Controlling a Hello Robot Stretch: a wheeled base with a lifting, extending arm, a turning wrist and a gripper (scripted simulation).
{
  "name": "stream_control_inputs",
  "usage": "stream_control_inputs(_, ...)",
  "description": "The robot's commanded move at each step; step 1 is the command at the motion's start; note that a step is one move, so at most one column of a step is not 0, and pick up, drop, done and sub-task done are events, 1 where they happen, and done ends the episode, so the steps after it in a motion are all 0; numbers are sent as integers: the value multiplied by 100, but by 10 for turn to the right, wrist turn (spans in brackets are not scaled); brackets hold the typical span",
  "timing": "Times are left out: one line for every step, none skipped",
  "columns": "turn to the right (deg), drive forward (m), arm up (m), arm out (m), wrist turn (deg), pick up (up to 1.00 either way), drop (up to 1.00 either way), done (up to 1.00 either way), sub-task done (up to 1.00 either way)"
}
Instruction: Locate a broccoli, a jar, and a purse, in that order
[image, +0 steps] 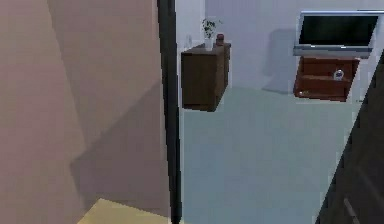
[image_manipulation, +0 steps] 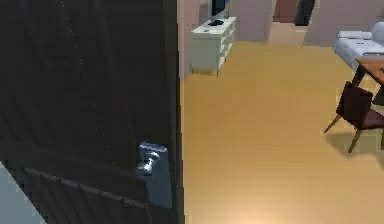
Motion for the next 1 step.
stream_control_inputs(150,0,0,0,0,0,0,0,0)
